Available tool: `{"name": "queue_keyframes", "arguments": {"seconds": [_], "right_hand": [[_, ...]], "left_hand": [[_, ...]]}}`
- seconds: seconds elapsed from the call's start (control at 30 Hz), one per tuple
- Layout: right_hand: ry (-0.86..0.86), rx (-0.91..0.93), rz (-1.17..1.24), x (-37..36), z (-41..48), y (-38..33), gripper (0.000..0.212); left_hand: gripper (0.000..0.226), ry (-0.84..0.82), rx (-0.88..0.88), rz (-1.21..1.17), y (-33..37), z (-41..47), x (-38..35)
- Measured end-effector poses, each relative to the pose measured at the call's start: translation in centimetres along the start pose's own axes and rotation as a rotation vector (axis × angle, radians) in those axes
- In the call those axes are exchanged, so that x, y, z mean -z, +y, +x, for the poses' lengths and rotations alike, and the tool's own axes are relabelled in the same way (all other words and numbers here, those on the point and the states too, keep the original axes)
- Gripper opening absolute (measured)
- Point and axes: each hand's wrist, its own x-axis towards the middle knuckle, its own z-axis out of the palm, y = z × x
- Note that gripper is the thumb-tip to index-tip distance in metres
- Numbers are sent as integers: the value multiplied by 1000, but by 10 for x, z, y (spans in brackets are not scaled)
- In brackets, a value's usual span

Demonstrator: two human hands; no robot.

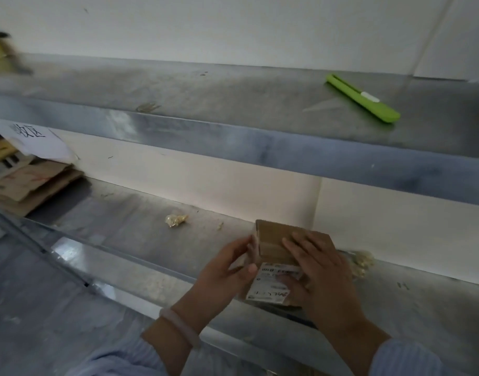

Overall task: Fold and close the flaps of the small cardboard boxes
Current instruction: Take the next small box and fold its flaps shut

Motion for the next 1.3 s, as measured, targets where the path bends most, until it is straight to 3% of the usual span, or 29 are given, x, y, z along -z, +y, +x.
{"name": "queue_keyframes", "arguments": {"seconds": [0.07,0.13,0.2,0.27,0.33,0.43,0.57,0.77,0.9,1.07,1.2,1.3], "right_hand": [[53,-208,305,14,3,-2,53],[101,-388,650,17,3,-2,46],[115,-487,854,8,-2,3,41],[79,-574,965,-4,-9,7,41],[-3,-621,996,-13,-16,9,47],[-60,-643,925,-9,-19,13,62],[-20,-496,361,4,-9,12,82],[-76,-305,86,1,-3,7,64],[24,-208,-20,0,2,1,56],[-115,-157,-37,-18,12,2,68],[-142,-179,-50,-33,-4,14,71],[-138,-177,-68,-37,-5,15,70]], "left_hand": [[62,56,-48,135,14,4,5],[81,180,-102,378,14,8,12],[102,248,-21,336,8,9,18],[90,202,41,167,2,8,19],[74,168,26,142,-1,7,16],[54,118,3,186,-2,13,16],[44,53,2,226,-6,21,12],[21,36,124,42,-19,26,12],[28,24,164,26,-16,38,20],[33,-79,141,68,-12,58,22],[21,-145,86,120,-20,60,18],[56,-138,77,153,-33,60,20]]}}
